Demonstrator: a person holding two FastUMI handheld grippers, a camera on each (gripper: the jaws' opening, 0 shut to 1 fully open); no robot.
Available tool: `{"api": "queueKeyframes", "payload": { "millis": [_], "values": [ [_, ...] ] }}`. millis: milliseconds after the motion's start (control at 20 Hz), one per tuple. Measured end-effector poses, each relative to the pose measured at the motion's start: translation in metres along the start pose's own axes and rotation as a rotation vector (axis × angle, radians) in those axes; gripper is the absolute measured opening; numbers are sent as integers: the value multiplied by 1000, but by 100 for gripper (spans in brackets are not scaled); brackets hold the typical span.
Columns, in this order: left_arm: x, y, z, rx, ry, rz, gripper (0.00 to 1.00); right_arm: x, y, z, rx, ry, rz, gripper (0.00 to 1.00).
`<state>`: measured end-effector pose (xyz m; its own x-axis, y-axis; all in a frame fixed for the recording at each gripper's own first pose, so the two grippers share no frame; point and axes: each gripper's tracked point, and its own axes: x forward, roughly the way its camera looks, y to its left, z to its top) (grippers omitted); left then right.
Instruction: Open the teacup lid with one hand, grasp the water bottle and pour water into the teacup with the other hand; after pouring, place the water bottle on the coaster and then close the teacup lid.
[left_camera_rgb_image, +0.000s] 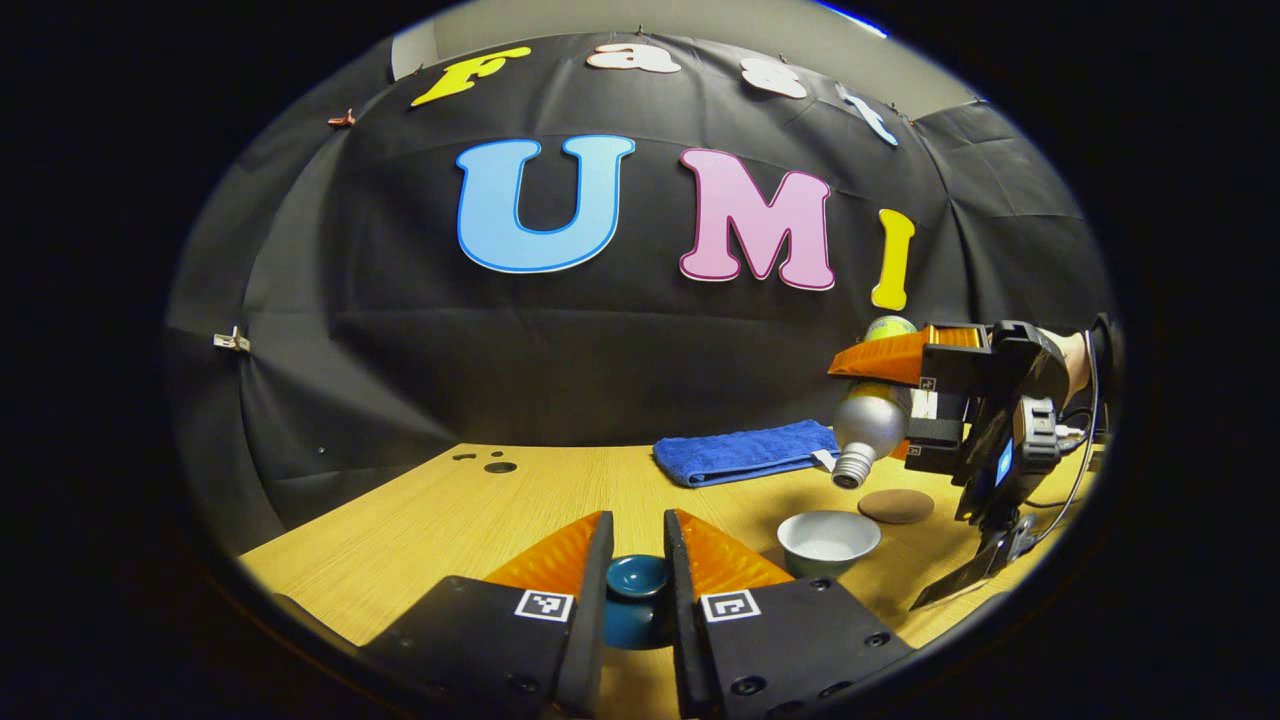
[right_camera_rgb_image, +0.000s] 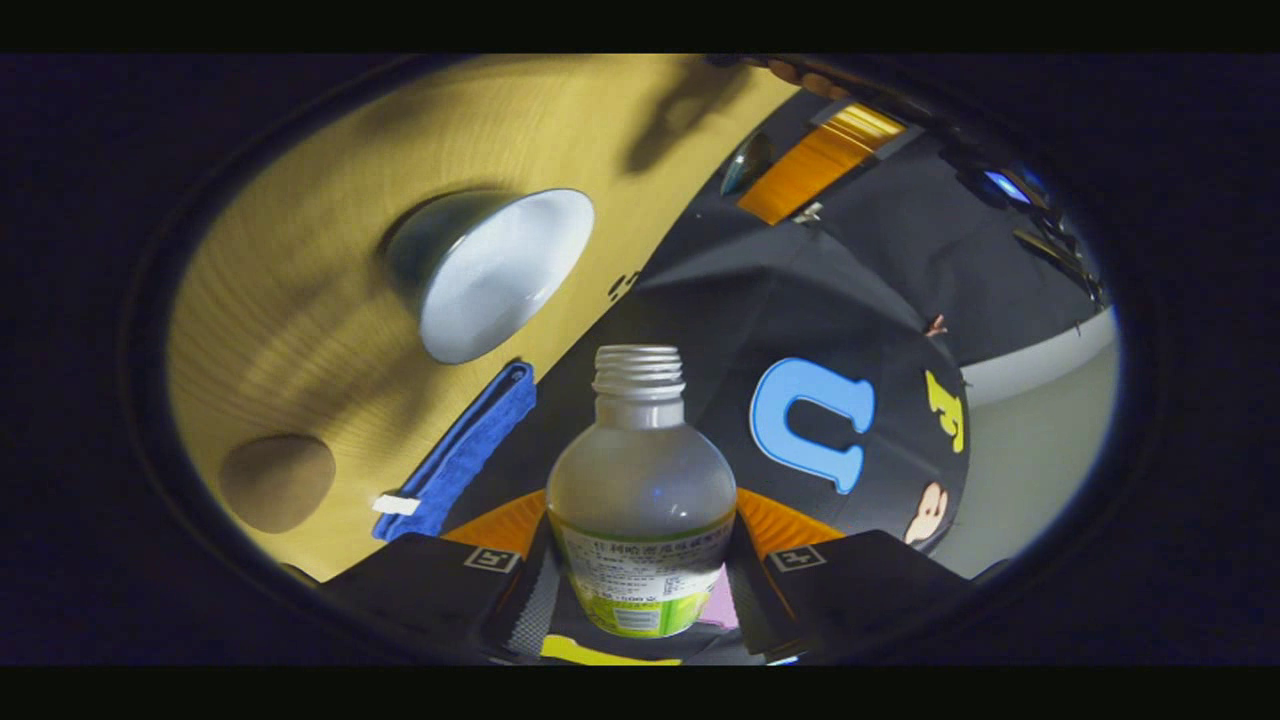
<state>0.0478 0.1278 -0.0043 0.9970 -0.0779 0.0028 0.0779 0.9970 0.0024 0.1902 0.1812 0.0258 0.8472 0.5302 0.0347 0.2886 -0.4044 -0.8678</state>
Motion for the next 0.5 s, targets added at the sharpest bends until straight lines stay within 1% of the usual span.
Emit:
{"api": "queueKeyframes", "payload": {
  "millis": [150,200,250,400,500],
  "values": [
    [0,0,0,0,0,0,33,-11,-3,1,200,51,-6,75],
    [0,0,0,0,0,0,33,-17,-4,2,288,74,-14,72],
    [0,0,0,0,0,0,33,-24,-4,3,390,94,-19,75],
    [0,0,0,0,1,0,32,-38,0,-2,663,170,-16,75],
    [0,0,0,0,1,0,32,-48,0,-13,896,237,-14,75]
  ]
}}
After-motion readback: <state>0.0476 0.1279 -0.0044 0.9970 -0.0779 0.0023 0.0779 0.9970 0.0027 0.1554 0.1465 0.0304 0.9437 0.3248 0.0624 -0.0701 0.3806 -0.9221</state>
